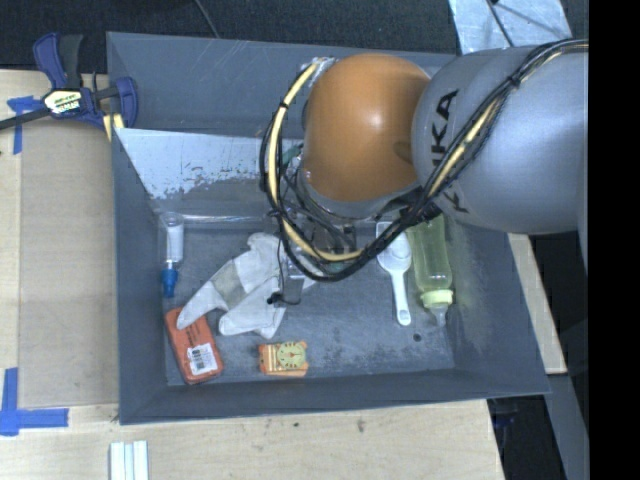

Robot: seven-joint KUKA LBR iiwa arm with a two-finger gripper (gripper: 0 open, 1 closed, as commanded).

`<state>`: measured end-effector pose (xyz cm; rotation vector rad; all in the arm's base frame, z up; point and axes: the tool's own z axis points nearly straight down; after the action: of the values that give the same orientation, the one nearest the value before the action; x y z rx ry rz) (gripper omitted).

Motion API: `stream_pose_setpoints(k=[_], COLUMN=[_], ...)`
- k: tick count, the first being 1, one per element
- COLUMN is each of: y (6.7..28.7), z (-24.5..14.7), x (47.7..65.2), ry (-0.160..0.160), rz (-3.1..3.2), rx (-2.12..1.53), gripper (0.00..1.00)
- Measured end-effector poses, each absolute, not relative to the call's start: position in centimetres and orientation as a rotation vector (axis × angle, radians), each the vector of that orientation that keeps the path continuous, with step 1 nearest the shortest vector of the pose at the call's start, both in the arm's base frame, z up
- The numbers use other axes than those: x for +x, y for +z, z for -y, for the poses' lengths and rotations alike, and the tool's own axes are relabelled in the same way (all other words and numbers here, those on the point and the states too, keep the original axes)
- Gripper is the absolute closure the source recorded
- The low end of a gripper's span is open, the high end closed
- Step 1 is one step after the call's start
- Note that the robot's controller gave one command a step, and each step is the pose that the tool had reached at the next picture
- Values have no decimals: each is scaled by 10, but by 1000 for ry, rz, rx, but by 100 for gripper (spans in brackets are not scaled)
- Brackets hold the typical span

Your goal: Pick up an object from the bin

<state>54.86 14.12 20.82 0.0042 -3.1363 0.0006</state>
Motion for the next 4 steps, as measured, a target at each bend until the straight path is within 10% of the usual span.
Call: stream_pose_setpoints(k=[1, 3, 4], y=[213, 109, 85], z=[-141, -149, -145], x=[550, 556, 560], ry=[-2, -3, -6], rz=[3145, 3147, 3151], rx=[1, 45, 88], gripper=[0, 0, 100])
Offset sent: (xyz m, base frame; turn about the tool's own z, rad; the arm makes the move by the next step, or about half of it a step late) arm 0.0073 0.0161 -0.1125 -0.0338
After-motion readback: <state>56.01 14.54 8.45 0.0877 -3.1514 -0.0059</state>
